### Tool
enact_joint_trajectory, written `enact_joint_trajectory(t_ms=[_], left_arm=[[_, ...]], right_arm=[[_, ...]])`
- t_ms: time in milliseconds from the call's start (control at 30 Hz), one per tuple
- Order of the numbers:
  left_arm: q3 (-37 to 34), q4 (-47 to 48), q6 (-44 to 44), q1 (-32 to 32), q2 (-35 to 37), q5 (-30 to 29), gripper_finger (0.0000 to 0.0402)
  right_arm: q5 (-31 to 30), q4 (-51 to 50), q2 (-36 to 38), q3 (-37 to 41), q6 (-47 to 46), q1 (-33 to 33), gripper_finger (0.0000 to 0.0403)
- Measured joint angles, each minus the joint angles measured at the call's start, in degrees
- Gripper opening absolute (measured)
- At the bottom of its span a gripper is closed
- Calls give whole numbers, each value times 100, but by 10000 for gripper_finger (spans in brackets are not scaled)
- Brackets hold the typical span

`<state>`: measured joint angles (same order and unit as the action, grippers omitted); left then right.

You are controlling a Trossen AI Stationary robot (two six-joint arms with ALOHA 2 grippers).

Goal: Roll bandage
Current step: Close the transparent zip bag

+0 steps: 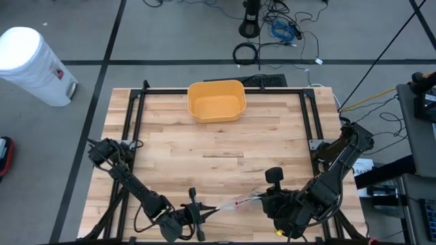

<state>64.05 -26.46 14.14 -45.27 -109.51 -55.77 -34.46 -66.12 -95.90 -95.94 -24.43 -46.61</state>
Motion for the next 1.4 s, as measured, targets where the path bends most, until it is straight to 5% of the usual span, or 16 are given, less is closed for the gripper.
enact_joint_trajectory(t_ms=[300, 567, 1000, 1400], left_arm=[[0, 13, -96, 58, 0, -1, 3], [0, 46, -302, 63, 12, -2, 3], [2, 347, -585, 58, 439, -47, 2], [4, 359, -761, 119, 625, 30, 2]], right_arm=[[-3, 260, 0, 0, -20, -24, 8], [-231, 1240, 17, 0, 1049, -162, 74], [-145, 871, 96, 0, 780, -40, 167], [459, 3212, -532, 13, 2539, 704, 210]])
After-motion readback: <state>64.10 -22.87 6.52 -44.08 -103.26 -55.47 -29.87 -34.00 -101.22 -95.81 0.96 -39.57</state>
